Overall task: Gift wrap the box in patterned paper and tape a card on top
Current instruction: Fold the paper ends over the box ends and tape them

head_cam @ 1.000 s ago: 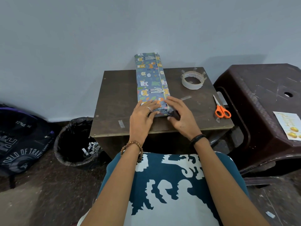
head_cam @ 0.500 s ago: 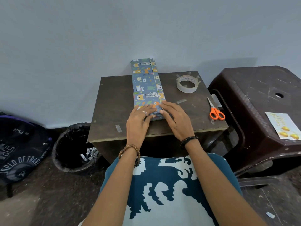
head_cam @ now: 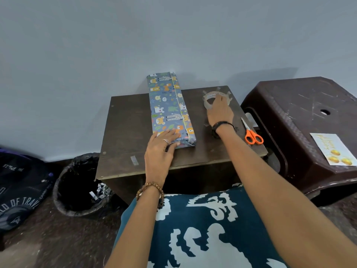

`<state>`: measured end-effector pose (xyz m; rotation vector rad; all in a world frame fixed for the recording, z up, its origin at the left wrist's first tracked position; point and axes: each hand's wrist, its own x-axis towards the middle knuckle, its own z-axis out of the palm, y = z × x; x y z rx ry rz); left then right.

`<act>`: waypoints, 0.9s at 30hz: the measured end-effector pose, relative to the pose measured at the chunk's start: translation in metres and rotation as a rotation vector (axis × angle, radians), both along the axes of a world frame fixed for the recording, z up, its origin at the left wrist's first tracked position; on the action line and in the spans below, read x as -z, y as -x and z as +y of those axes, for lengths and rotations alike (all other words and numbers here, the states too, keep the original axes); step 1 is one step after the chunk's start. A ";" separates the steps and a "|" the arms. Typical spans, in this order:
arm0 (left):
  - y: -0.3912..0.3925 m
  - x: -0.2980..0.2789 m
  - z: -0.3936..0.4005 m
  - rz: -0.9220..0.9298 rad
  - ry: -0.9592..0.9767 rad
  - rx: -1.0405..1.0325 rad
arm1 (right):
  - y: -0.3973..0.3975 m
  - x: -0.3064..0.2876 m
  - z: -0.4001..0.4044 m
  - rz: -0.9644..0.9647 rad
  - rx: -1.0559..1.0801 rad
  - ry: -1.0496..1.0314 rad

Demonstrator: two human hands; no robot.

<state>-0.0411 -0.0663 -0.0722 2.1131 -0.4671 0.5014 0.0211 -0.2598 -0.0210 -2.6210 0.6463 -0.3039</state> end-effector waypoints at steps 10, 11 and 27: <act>0.000 -0.003 -0.001 0.010 -0.010 -0.004 | 0.040 0.009 -0.001 -0.046 -0.011 0.075; 0.001 -0.003 -0.001 0.012 -0.012 -0.005 | 0.050 0.012 -0.002 -0.048 -0.010 0.091; 0.003 -0.002 -0.004 0.025 -0.001 -0.020 | 0.048 0.037 0.030 -0.193 -0.054 0.237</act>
